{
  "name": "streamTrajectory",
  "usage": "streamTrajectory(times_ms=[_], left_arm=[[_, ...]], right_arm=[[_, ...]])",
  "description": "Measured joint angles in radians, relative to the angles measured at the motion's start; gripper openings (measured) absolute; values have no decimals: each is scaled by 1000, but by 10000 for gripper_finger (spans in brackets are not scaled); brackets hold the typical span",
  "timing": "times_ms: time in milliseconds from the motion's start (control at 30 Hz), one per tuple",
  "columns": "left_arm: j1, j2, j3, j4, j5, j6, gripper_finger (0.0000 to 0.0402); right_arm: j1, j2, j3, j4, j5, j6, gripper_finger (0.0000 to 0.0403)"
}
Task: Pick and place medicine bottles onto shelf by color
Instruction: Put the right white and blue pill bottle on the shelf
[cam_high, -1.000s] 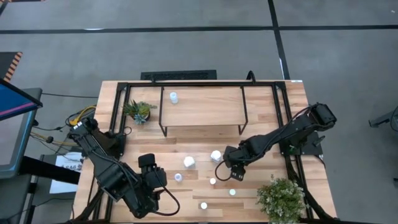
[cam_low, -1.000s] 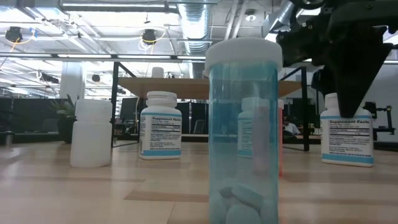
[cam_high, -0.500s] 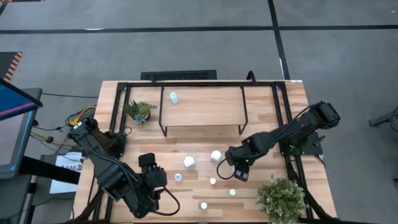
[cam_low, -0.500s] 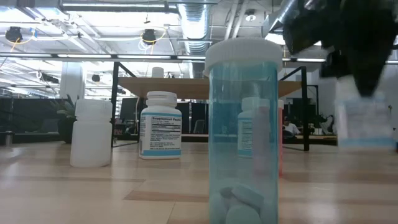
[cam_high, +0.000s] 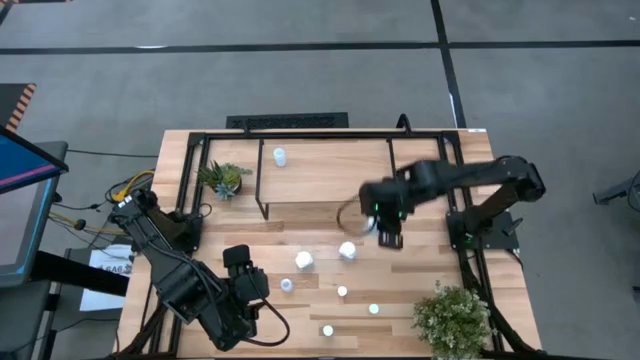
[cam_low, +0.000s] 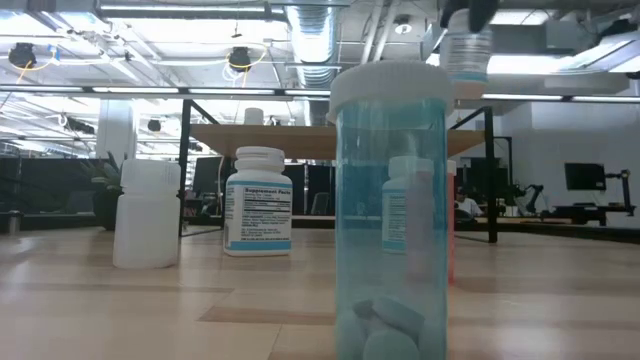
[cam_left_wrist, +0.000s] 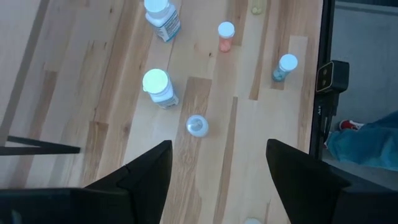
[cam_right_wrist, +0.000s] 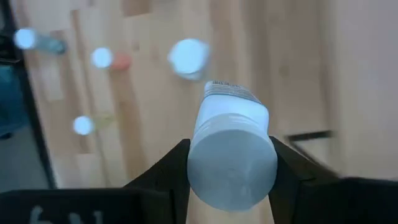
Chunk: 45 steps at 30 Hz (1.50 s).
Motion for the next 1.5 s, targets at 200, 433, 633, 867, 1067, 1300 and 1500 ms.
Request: streamTrajectory(times_ms=[200,433,633,867,1067,1300,1500], left_arm=[[3,0,0,0,0,-7,247],[23,0,0,0,0,-17,247],[52,0,0,0,6,-18,247],[98,0,0,1,8,-5,247],[146,0,0,1,8,47,247],[187,0,0,2,8,112,247],[205,0,0,4,8,142,247]], right_arm=[[-179,0,85,-51,35,-192,158],[-377,1,96,-35,35,-382,158],[-497,2,96,7,37,-502,160],[-570,20,96,68,35,-592,164],[-601,92,95,40,42,-641,167],[-616,160,101,42,68,-682,168],[-617,150,97,60,67,-714,176]])
